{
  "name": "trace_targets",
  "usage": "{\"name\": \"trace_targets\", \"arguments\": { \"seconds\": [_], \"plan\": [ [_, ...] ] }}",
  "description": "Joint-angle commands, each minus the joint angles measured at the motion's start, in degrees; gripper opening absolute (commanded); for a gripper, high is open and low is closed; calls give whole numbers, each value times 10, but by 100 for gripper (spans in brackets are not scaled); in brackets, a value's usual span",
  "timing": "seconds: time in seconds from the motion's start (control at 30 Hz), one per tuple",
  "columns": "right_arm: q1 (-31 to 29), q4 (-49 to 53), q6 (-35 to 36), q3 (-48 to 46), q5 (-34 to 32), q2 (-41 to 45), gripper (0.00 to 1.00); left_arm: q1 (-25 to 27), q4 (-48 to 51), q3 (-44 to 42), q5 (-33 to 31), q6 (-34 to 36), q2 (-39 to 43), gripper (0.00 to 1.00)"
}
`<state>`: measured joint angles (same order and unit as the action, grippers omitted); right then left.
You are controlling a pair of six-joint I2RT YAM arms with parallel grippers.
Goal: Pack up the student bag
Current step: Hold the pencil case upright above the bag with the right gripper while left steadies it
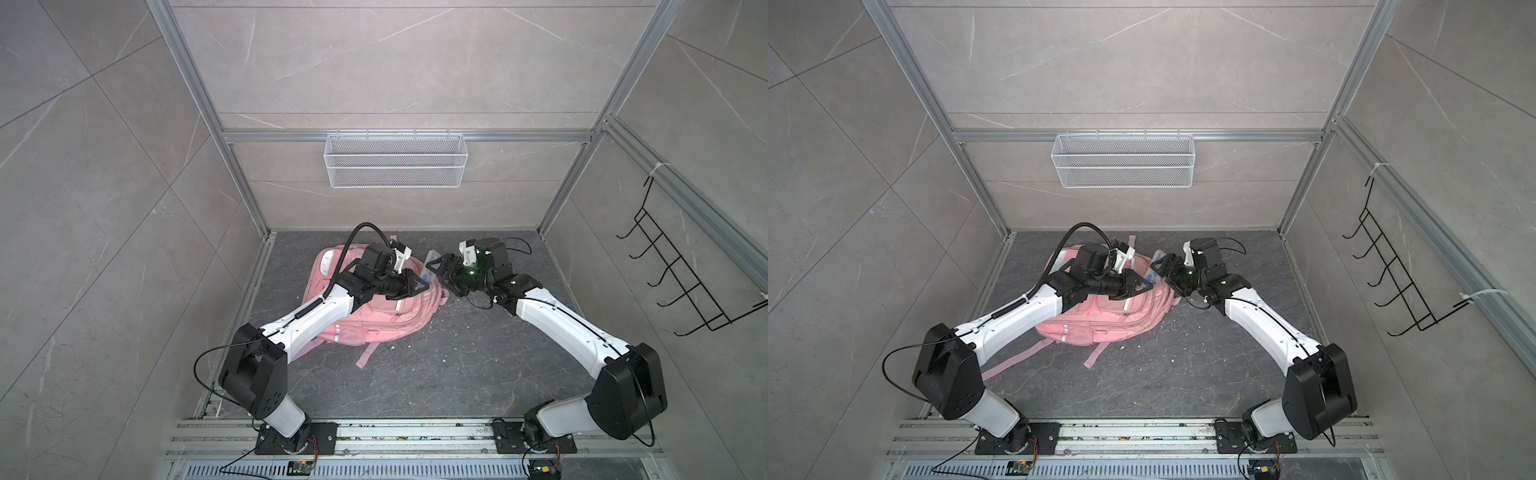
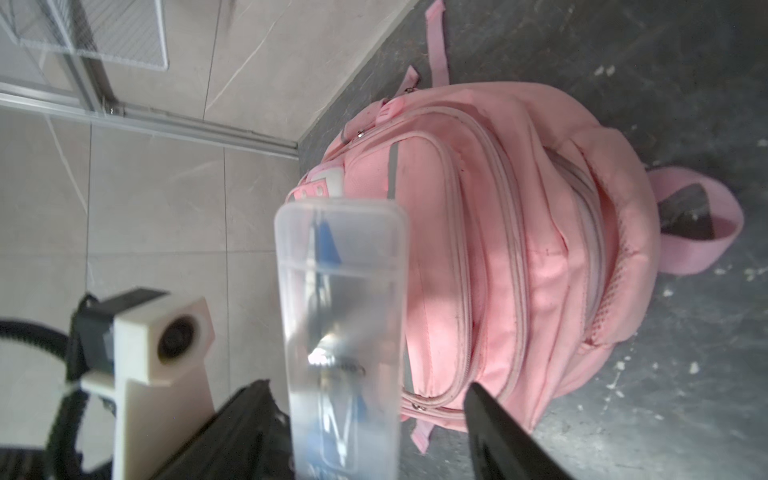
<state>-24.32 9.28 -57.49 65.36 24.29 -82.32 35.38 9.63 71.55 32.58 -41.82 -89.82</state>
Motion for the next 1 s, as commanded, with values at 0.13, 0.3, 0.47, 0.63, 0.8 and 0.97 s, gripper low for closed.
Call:
{"name": "trace_targets", "arguments": {
  "seconds": [0.13,0.3,0.47,0.63,0.8,0.97],
  "plan": [
    [13,-218,-66,-48,116,18,86,-49,-120,-24,140,-52,73,0],
    [14,-353,-113,-21,203,-25,86,-73,-146,-35,184,-68,104,0],
    [12,-421,-146,4,231,-53,80,-81,-149,-40,201,-71,118,0],
    [10,-445,-153,14,233,-62,57,-82,-178,-51,201,-93,124,0],
    [8,-450,-149,16,236,-62,34,-83,-189,-57,199,-103,120,0],
    [8,-415,-120,21,235,-52,20,-87,-169,-51,187,-97,116,2]
  ]
}}
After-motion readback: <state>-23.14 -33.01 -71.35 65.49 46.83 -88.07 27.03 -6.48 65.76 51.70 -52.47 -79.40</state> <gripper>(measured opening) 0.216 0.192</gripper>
